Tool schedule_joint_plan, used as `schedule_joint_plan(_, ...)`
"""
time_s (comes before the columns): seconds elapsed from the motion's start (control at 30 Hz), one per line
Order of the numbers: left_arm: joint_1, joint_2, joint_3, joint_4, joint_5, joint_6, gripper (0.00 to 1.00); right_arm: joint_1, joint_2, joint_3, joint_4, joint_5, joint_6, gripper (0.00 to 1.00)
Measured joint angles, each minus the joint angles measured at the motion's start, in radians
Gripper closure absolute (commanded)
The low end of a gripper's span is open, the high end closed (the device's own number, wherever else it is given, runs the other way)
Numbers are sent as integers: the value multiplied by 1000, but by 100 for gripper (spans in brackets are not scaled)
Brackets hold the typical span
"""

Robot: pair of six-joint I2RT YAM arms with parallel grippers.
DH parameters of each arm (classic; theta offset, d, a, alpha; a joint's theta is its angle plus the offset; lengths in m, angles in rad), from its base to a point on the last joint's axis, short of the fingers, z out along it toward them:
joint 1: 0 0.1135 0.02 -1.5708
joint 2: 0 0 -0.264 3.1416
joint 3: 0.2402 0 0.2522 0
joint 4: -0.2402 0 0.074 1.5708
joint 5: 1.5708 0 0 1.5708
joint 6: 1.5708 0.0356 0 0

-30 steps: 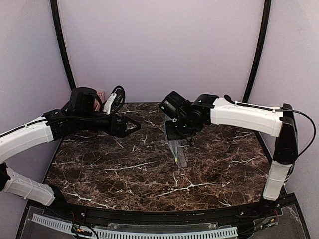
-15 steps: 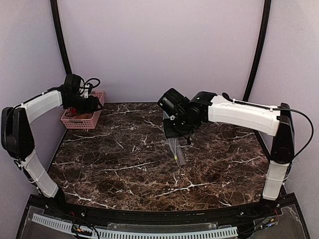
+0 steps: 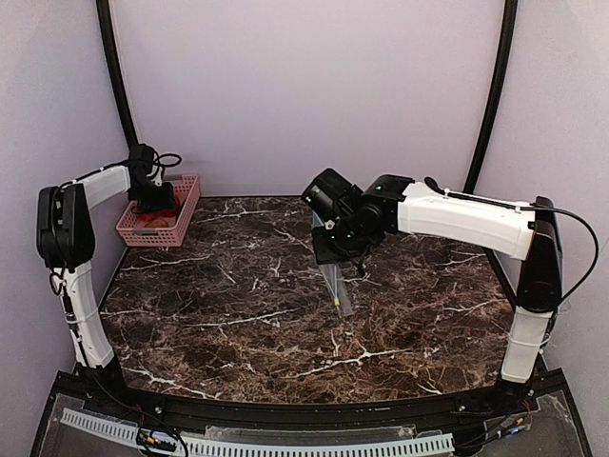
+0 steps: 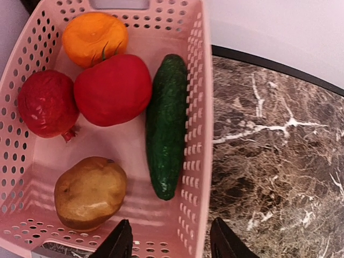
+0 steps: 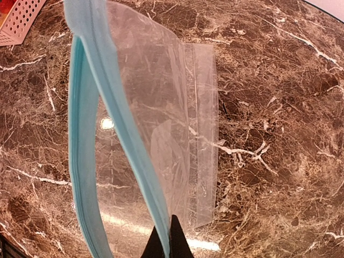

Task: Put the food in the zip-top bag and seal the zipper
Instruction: Adjust the bowl.

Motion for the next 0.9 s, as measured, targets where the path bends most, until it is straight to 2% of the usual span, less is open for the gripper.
schedule_joint_plan(0.3,26,95,8,-11,-8,-2,55,0,0,-3,1,0,0,100)
schedule_joint_plan(0.67,17,101,-25,-19,68,-3,57,0,0,-4,1,0,-5,100)
schedule_joint_plan(0.9,-56,61,-104,-26,96,-8,57,0,0,-12,2,0,-4,100)
